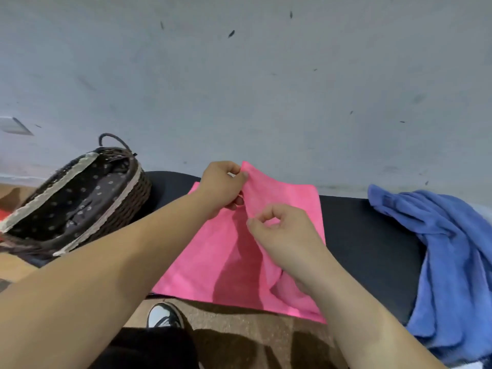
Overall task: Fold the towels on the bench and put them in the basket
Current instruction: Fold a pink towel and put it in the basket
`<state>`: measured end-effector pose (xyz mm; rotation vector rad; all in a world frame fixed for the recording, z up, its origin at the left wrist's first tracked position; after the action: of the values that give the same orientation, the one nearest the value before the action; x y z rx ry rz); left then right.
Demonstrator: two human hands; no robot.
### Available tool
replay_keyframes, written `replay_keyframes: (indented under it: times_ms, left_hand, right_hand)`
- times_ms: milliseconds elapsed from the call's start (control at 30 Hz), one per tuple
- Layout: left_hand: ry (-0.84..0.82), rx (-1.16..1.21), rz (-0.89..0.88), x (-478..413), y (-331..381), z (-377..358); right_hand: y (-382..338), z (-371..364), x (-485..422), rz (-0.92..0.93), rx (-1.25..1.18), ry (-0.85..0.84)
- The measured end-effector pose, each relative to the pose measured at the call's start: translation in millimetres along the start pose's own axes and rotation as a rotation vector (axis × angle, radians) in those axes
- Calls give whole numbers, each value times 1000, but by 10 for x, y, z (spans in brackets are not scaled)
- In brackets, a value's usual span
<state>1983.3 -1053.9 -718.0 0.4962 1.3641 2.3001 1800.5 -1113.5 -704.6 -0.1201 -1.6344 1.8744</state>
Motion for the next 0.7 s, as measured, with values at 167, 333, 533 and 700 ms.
replay_keyframes:
  times_ms: [167,333,533,700]
  left_hand:
    - [77,-65,56,-135,-630,561]
    - [152,-160,13,-264,-976,887]
    - [128,-149,40,-189,-1208,1065]
    - [136,-269,35,104,-1204,1122]
  right_hand:
    - [-16,-812,-266,-33,119,-73]
    - [-59,-1292,-330,-39,125,-138]
    - [-71,-1379,-218,-201,-24,-365]
    - [-8,-1023,-249,-12,163,-217]
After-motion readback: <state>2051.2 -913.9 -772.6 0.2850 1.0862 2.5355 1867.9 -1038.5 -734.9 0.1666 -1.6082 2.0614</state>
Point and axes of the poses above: each hand's wrist, its own x-axis away from the middle knuckle, its own z-axis out of the back of the hand, y = z × x, the point moved 3 cm from there along -x, towards the middle knuckle, and after that the axes turned 7 degrees about -z, right-handed, at the moved point
